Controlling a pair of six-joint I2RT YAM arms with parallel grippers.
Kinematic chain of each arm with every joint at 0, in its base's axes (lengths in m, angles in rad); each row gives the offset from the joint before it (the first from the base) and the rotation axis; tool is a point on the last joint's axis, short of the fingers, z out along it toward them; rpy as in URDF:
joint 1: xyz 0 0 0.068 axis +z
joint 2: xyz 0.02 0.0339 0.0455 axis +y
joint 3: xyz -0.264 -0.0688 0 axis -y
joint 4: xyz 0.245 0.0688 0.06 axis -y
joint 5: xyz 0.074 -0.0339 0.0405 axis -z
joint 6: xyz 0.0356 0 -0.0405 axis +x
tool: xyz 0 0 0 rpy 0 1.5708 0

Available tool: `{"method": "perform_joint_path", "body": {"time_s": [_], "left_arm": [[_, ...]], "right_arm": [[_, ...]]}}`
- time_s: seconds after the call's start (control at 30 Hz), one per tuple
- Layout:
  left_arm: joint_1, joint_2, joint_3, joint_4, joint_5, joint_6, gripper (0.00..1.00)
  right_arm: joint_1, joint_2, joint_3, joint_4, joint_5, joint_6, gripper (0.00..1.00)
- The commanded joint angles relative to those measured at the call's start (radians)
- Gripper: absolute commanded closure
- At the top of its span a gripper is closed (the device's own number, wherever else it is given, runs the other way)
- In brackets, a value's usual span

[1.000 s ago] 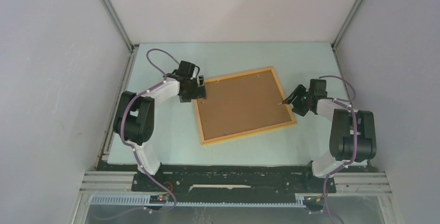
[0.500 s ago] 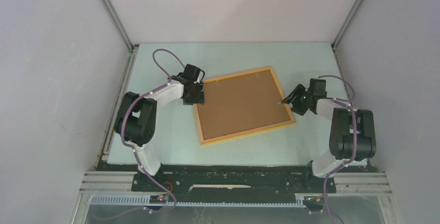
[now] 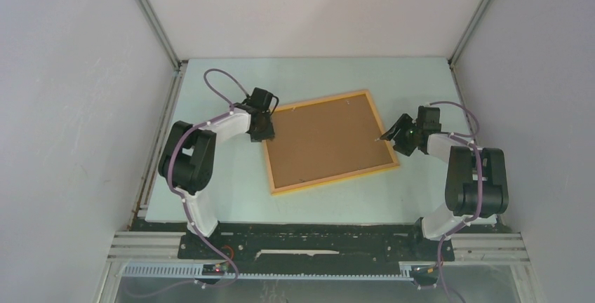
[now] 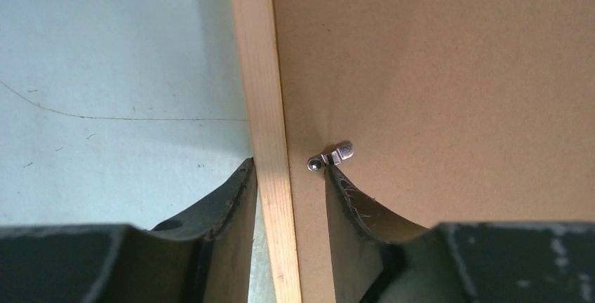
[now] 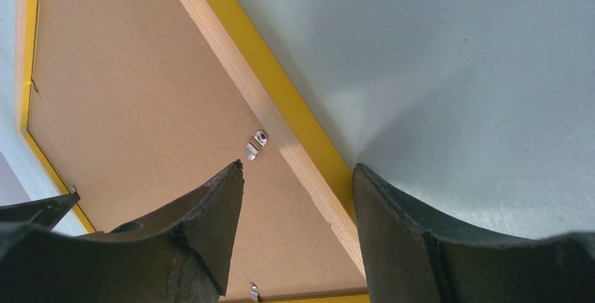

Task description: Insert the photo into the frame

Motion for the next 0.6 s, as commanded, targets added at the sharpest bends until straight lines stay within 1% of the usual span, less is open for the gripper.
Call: {"method": "perform_joint_path", "body": {"time_s": [0.0, 0.07, 0.17, 0.2, 0.3, 0.47, 0.53, 0.57], "left_arm": [[-0.006, 0.023, -0.029, 0.090, -0.102, -0.088, 0.66], [-0.005, 0.016, -0.042, 0.114, -0.104, -0.120, 0.71], [-0.005, 0.025, -0.038, 0.154, -0.071, -0.132, 0.71], [-0.005, 0.033, -0.030, 0.158, -0.057, -0.136, 0.69], [-0.005, 0.044, -0.020, 0.167, -0.037, -0.138, 0.58], [-0.004, 0.049, -0.017, 0.162, -0.047, -0.152, 0.54], [-0.004, 0.057, -0.012, 0.170, -0.027, -0.158, 0.47], [-0.003, 0.058, -0.013, 0.179, -0.015, -0.156, 0.42]], "right_arm": [[0.026, 0.021, -0.007, -0.007, -0.012, -0.006, 0.34], [0.027, 0.022, -0.005, -0.007, -0.014, -0.008, 0.34], [0.032, 0.024, -0.001, -0.011, -0.015, -0.013, 0.35], [0.032, 0.024, -0.001, -0.012, -0.016, -0.013, 0.35], [0.032, 0.024, 0.000, -0.012, -0.017, -0.014, 0.35], [0.037, 0.025, 0.000, -0.010, -0.017, -0.015, 0.35], [0.037, 0.025, 0.001, -0.009, -0.020, -0.016, 0.35], [0.037, 0.025, 0.001, -0.010, -0.019, -0.017, 0.35]]}}
